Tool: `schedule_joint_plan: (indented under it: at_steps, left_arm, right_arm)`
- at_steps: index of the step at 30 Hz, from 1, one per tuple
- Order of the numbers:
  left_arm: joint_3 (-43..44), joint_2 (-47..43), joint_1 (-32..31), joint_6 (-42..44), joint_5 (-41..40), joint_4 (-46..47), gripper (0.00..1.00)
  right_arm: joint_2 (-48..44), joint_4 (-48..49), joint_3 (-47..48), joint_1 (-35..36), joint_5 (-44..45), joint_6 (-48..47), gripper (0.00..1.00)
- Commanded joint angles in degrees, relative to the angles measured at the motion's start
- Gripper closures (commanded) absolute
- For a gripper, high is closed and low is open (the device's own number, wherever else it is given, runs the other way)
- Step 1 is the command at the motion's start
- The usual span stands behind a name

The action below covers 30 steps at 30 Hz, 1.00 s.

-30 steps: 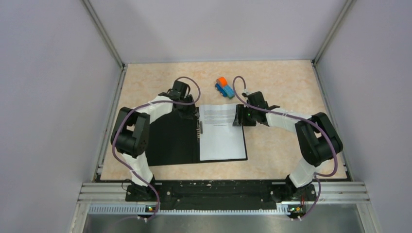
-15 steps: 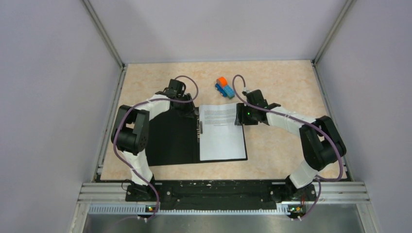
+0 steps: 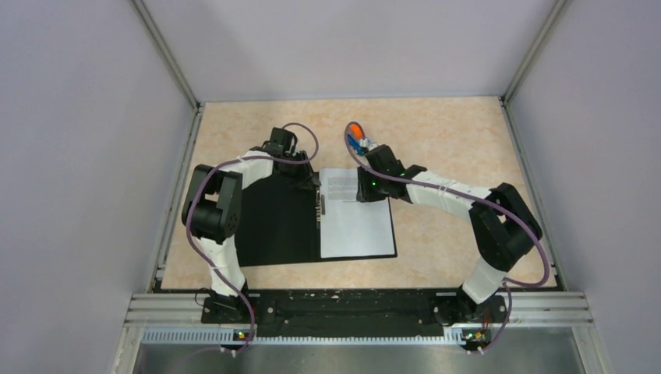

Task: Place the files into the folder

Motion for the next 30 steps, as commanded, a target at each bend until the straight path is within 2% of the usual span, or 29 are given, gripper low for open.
schedule_joint_plan:
  at_steps: [1, 5, 11, 30]
  left_arm:
    - [1.7, 1.2, 0.8, 0.5, 2.5, 2.6, 0.59]
    - [1.7, 1.3, 0.8, 0.4, 3.1, 2.9, 0.6]
    - [1.4, 1.1, 0.9, 0.4, 3.5, 2.9, 0.6]
    - [2.0, 3.0, 1.3, 1.4, 9.4, 4.3, 0.57]
  right_arm:
    - [4.7, 3.9, 3.7, 4.0, -0.4, 3.6, 0.78]
    - [8.8, 5.6, 6.0, 5.8, -1.2, 5.0, 0.88]
    - [12.3, 7.2, 7.7, 6.7, -0.5, 6.2, 0.93]
    - [17.0, 6.7, 8.9, 6.8, 1.8, 7.1, 0.97]
